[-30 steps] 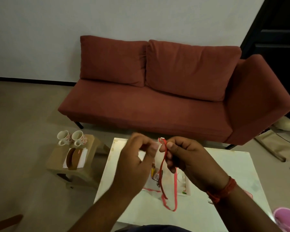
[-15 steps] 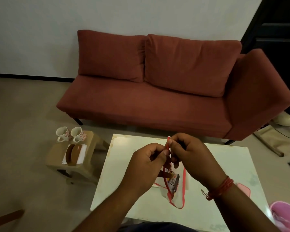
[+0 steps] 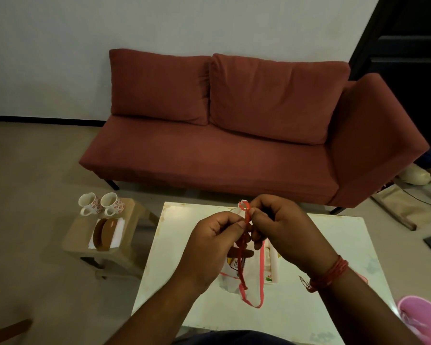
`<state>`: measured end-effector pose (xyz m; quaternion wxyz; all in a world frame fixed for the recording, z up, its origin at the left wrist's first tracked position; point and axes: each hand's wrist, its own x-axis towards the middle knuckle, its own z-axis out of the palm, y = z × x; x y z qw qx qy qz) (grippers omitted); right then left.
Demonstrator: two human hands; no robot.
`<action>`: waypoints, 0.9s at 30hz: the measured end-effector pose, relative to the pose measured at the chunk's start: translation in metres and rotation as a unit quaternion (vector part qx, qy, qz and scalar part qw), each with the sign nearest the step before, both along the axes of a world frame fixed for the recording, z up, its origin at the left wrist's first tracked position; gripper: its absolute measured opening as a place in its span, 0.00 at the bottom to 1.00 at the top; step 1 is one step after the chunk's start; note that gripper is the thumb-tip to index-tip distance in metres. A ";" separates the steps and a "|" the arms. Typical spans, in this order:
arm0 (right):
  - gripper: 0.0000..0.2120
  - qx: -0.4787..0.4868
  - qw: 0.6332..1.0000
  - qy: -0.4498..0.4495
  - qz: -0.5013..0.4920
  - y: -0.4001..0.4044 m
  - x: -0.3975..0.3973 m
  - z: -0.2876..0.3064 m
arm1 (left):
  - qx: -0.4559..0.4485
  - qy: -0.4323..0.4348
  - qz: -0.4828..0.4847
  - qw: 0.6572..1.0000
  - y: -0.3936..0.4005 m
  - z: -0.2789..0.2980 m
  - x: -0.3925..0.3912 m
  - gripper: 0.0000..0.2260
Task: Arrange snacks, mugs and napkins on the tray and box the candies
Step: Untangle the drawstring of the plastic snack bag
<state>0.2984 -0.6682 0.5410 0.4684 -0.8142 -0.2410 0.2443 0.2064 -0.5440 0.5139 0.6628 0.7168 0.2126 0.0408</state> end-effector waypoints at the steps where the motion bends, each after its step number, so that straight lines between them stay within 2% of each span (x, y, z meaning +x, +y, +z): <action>1: 0.08 0.004 1.000 0.002 -0.001 0.000 0.000 0.000 | 0.010 -0.002 -0.001 1.000 0.000 0.000 0.000 0.09; 9: 0.08 0.039 0.998 0.054 -0.011 -0.002 0.001 0.000 | 0.063 -0.004 0.001 0.998 0.004 0.002 0.004 0.05; 16: 0.10 0.046 0.995 0.079 -0.025 -0.003 0.003 -0.005 | 0.057 0.004 -0.012 0.998 -0.002 0.006 0.005 0.05; 19: 0.11 0.042 0.994 0.104 -0.019 -0.006 0.006 -0.011 | 0.055 0.000 0.027 0.998 0.000 0.005 0.005 0.05; 21: 0.11 -0.006 0.993 0.110 0.036 -0.010 0.006 -0.020 | 0.051 -0.006 0.050 0.997 0.004 0.005 0.005 0.05; 23: 0.11 -0.116 0.982 0.033 0.142 -0.012 0.002 -0.031 | 0.029 -0.014 0.058 0.998 0.006 0.009 0.005 0.06; 25: 0.12 -0.218 0.950 -0.052 0.219 -0.014 -0.004 -0.044 | 0.022 -0.030 0.063 0.997 0.010 0.016 0.006 0.07; 27: 0.11 -0.300 0.913 -0.101 0.256 -0.016 -0.009 -0.055 | 0.020 -0.047 0.073 0.996 0.014 0.023 0.006 0.09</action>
